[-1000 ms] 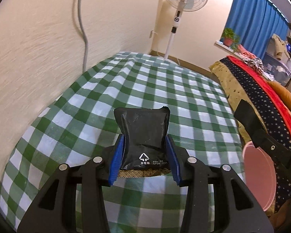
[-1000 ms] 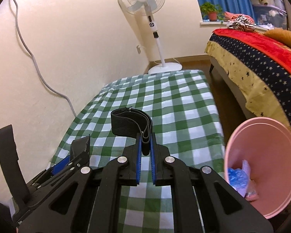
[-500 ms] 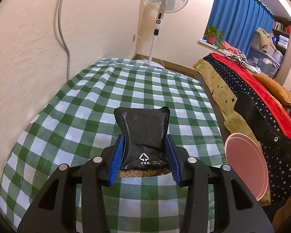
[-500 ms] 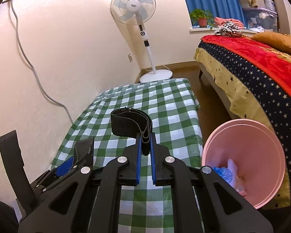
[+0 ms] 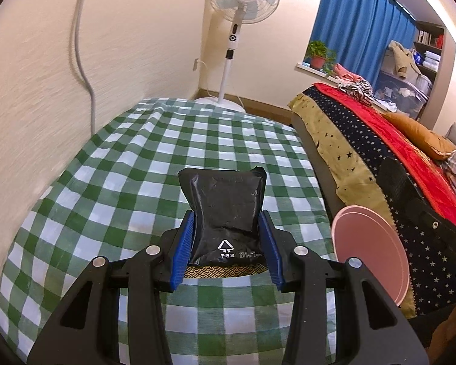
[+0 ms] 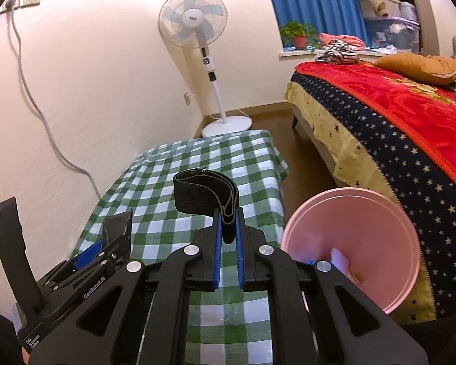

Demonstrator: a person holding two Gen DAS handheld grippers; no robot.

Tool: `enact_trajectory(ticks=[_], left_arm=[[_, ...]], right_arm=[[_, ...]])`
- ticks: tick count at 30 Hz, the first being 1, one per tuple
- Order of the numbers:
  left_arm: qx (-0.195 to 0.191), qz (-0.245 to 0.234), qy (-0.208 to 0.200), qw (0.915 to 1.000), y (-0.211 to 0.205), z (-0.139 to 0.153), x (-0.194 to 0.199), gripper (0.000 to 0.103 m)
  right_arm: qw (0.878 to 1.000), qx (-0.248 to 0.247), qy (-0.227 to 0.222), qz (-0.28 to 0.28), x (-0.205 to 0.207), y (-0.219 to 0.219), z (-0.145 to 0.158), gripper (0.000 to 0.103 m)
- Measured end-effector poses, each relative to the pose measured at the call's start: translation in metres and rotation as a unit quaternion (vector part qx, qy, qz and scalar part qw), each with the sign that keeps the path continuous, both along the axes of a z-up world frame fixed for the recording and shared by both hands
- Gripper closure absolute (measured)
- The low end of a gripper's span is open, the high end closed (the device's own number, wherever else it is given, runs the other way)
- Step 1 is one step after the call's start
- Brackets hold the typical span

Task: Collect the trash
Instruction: 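Carry the black pouch and strap over the pink bin with both tools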

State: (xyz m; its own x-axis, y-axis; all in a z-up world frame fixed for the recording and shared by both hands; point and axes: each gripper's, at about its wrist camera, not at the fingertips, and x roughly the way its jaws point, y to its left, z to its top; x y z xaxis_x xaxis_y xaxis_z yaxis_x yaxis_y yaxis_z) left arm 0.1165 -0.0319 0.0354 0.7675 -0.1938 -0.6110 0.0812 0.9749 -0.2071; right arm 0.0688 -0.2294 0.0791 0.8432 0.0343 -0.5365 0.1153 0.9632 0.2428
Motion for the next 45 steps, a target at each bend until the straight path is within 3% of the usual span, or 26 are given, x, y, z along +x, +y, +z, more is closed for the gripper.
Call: enact_trajectory(ticks=[25,36,45], left_arm=[[-0.031,-0.078,-0.011,0.9964,-0.062,0.005,0.0,0.061],[-0.045,-0.122,-0.023,0.9913,-0.101,0.004,-0.002,0.061],[-0.044,-0.177,-0.052,0.9819,-0.137,0.001,-0.007,0.061]], right_arm=[[0.99,-0.007,-0.005,-0.141,-0.032,-0.07,0.011,0.094],[0.982,-0.008,-0.005,-0.189,-0.046,-0.102,0.008,0.094],[0.973,-0.001,-0.006,-0.229,-0.047,-0.131,0.003,0.094]])
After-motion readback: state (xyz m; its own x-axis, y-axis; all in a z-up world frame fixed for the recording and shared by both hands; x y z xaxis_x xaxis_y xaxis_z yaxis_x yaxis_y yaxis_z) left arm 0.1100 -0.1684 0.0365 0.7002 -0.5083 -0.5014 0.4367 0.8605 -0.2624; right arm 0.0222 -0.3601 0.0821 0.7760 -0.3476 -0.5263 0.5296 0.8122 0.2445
